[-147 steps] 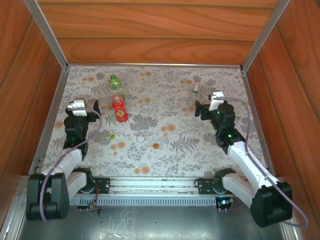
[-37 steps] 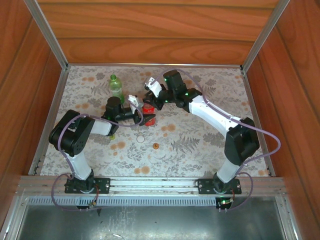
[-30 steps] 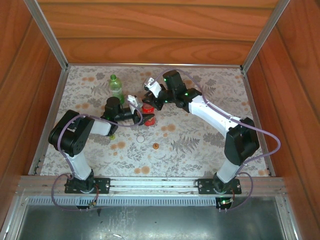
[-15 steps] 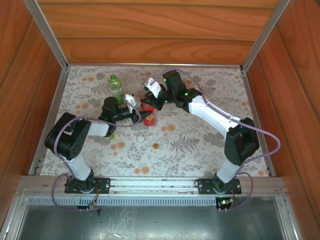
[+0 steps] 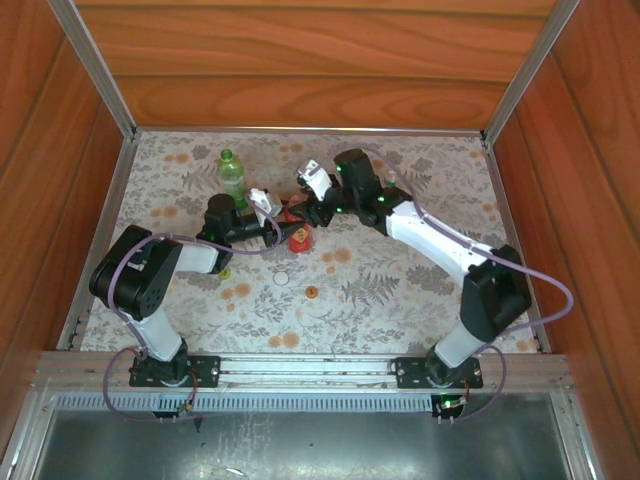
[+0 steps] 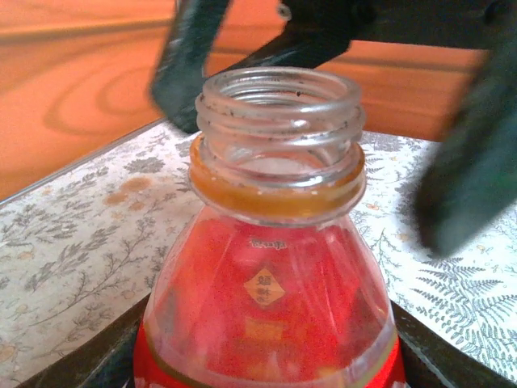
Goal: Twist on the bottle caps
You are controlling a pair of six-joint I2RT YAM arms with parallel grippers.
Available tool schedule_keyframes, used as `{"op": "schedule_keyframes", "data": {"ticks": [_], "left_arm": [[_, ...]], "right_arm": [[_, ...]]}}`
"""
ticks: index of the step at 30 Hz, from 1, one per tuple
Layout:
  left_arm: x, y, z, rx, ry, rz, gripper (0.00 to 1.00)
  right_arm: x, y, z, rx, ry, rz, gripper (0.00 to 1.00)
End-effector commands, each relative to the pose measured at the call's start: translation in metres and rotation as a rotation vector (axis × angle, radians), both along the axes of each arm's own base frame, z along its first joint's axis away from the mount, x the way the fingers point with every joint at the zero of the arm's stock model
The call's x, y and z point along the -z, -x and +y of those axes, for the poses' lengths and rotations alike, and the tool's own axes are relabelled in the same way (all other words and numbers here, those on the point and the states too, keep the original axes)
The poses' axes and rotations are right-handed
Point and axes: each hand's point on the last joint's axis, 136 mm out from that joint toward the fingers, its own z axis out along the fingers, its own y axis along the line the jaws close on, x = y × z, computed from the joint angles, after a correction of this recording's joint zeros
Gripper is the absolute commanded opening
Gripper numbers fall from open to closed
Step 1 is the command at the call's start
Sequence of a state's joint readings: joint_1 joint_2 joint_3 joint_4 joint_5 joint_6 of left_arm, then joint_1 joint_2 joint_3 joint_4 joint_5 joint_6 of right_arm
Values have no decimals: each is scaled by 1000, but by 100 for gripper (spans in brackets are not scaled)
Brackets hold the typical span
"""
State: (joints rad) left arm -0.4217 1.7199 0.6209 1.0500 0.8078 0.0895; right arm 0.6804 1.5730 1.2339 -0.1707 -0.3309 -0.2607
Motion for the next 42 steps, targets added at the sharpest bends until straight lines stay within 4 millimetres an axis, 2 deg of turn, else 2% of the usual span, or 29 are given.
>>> {"op": "schedule_keyframes", "data": {"ticks": [1,6,11,14,18,24,28,32,42], "left_arm": [[-16,9,-2,35,31,-35,58],[-20,14,-1,16,28,-55,58],[-13,18,-1,19,9,-70,58],[-13,21,-4,33,29,-13,58],[-8,22,-7,39,35,31,58],[-7,25,-8,55,46,70,58],[-8,27,-6,54,44,61,58],[-7,28,-5,48,35,43,58],[-1,30,-3,42,13,11,58]], "right_arm": [[-32,11,-10,40,-104,-55,75],[-18,35,-42,162,-70,-65,79],[22,79,-68,199,45,-36,80],[45,104,-70,196,42,-11,74],[73,122,-68,228,41,69,74],[123,134,-59,208,158,122,76],[146,137,-47,181,208,148,70],[165,136,-40,174,260,179,62],[192,135,-31,148,315,211,55]]}}
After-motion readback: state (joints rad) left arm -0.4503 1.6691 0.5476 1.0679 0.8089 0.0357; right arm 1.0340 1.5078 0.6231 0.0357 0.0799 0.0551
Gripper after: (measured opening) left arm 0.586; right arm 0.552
